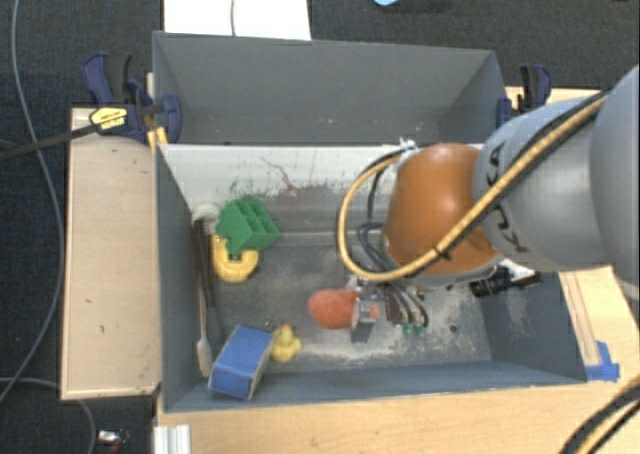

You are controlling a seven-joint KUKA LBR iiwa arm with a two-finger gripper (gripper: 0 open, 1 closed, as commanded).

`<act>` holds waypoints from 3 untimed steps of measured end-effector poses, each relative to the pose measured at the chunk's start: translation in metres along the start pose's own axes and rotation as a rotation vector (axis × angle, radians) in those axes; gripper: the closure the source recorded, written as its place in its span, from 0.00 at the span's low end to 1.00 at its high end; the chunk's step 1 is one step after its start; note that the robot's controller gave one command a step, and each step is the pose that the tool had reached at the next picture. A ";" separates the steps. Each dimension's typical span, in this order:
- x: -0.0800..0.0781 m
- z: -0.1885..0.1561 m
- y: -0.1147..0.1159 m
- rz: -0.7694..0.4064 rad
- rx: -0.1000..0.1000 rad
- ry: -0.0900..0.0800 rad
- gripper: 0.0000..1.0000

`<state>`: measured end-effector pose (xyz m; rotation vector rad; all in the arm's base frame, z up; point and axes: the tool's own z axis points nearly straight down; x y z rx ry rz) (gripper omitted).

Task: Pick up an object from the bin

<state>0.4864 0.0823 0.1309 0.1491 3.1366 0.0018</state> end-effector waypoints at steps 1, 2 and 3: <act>-0.001 -0.039 0.002 -0.007 0.000 0.000 1.00; -0.047 -0.050 0.028 -0.157 -0.002 -0.007 1.00; -0.034 -0.117 0.019 -0.052 0.000 0.000 1.00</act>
Offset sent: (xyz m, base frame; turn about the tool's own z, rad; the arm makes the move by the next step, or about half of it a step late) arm 0.0500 0.0249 0.0470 -0.1584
